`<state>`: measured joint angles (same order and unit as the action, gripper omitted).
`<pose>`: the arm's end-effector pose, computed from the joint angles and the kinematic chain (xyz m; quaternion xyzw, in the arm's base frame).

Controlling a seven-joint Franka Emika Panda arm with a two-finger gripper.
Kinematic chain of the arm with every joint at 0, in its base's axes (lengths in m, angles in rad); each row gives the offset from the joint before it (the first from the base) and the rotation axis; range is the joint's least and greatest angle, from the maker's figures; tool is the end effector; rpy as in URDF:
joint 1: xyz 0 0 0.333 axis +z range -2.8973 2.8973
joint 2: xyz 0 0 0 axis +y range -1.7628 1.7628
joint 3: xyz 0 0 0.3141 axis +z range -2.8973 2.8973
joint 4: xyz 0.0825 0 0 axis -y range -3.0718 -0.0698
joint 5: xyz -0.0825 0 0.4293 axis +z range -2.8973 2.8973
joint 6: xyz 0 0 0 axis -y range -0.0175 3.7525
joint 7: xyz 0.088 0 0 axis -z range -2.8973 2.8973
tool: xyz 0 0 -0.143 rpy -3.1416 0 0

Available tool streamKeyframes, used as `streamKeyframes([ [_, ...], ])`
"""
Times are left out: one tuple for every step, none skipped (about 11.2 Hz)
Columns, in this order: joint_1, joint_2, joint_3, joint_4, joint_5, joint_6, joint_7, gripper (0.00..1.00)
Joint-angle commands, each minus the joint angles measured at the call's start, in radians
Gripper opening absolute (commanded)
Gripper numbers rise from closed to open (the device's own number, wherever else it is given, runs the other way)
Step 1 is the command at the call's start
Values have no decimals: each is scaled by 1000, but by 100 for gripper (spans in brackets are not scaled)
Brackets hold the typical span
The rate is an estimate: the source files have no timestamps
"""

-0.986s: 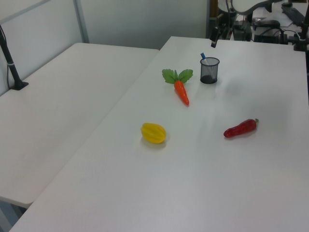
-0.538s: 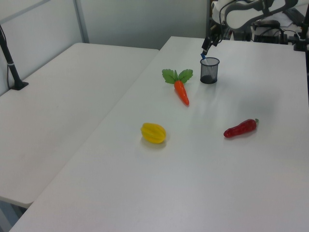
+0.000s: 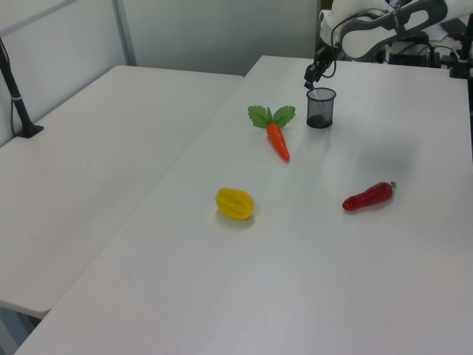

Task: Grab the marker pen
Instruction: 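Move the gripper over the black mesh pen cup and lower onto the marker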

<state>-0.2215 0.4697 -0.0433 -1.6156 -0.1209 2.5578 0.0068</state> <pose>0.7474 -0.1993 0.3494 0.9671 -0.0860 0.2247 0.0827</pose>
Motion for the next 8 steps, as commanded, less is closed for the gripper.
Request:
streamKeyframes([
  [7,0,-6,-9,17,33,2,33],
  [7,0,-6,-10,17,33,4,27],
  [7,0,-6,-10,17,32,4,23],
  [7,0,-6,-10,17,32,4,19],
  [7,0,-6,-9,18,32,4,17],
  [5,-3,-6,-10,21,32,5,13],
  [5,-8,-6,-9,39,30,6,12],
  [5,-13,-6,-7,55,30,13,11],
])
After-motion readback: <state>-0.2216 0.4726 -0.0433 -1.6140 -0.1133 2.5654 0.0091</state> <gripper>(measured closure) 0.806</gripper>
